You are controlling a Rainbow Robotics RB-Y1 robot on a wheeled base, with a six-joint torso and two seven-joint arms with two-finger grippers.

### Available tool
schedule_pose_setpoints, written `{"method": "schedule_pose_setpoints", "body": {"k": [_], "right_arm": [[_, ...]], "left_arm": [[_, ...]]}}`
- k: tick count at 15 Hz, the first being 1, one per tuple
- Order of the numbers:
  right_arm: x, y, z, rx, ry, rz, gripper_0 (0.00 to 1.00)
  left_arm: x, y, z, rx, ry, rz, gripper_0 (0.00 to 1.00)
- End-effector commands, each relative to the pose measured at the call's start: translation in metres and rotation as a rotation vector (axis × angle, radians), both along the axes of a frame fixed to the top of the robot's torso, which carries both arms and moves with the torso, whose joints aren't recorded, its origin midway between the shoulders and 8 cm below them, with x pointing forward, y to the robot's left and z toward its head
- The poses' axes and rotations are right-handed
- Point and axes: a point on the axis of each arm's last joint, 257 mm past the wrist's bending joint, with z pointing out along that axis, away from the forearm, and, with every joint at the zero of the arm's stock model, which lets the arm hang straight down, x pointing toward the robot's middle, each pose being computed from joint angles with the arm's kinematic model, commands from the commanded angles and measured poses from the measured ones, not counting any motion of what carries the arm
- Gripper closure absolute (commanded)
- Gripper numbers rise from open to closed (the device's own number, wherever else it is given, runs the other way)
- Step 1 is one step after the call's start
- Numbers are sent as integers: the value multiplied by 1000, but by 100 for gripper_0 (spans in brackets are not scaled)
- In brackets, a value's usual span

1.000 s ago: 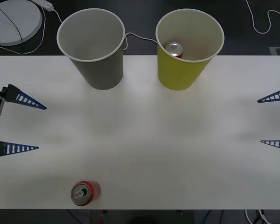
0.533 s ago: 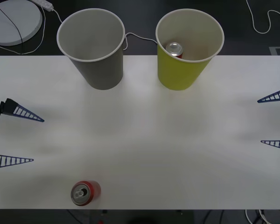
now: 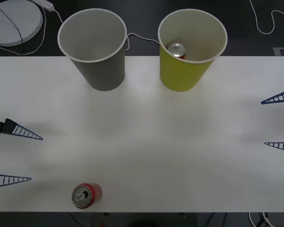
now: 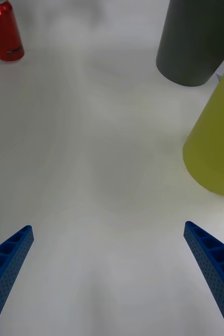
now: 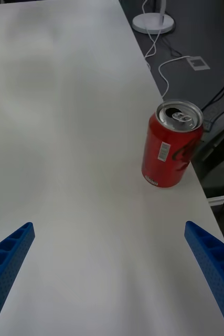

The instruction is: Put the can into the green bin and the plastic bottle into the gray bin

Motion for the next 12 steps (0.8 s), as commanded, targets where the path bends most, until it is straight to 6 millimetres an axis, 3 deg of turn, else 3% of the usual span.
{"method": "schedule_pose_setpoints", "body": {"k": [1, 12], "right_arm": [[0, 0, 0, 0, 0, 0, 0], [0, 0, 0, 0, 0, 0, 0]], "left_arm": [[-14, 1, -14, -46, 23, -14, 0], [-42, -12, -48, -118, 95, -27, 0]]}}
